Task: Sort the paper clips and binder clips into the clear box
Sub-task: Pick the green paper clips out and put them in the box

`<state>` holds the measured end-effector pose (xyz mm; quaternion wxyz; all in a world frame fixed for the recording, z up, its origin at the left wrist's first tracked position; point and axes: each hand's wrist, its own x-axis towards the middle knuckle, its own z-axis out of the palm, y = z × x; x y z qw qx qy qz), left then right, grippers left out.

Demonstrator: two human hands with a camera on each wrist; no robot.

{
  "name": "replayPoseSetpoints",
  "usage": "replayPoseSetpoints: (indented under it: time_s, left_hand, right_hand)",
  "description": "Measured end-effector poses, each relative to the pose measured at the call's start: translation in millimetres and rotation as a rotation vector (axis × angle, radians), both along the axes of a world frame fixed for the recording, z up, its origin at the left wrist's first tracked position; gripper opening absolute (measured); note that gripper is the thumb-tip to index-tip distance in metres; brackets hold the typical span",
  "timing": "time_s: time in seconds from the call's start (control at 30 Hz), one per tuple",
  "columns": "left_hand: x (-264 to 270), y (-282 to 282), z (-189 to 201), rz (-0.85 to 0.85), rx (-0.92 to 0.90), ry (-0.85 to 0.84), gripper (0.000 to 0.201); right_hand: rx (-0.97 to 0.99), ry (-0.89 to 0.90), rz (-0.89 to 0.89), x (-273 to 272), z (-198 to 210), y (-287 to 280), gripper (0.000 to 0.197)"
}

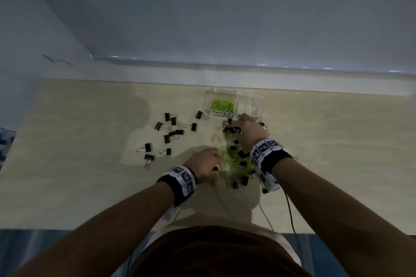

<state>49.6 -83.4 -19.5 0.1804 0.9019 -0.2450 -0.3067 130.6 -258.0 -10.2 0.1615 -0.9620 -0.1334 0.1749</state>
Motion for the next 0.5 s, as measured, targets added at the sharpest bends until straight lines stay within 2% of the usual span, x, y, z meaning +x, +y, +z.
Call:
replayPoseSetpoints:
  time_s: [0.13, 0.27, 0.4, 0.5]
  left_hand:
    - [-9, -3, -8, -0.009, 0.055, -0.045, 0.024]
    - [-11, 7, -12, 0.131, -0.080, -0.056, 0.018]
    - [-11, 24, -8, 0.321, -0.245, -0.125, 0.015]
    - [-3, 38, -4, 0.462, -0.294, -0.198, 0.011]
  right_hand:
    - [-0.083, 0.012, -0.008, -7, -9, 7, 0.044]
    - [-0.056, 0.014, -0.037, -9, -6, 7, 0.032]
    - [0.152, 0.044, -0.224, -17, 1, 0, 0.011]
    - [0.308, 0.006, -0.408, -28, 8, -16, 0.010]
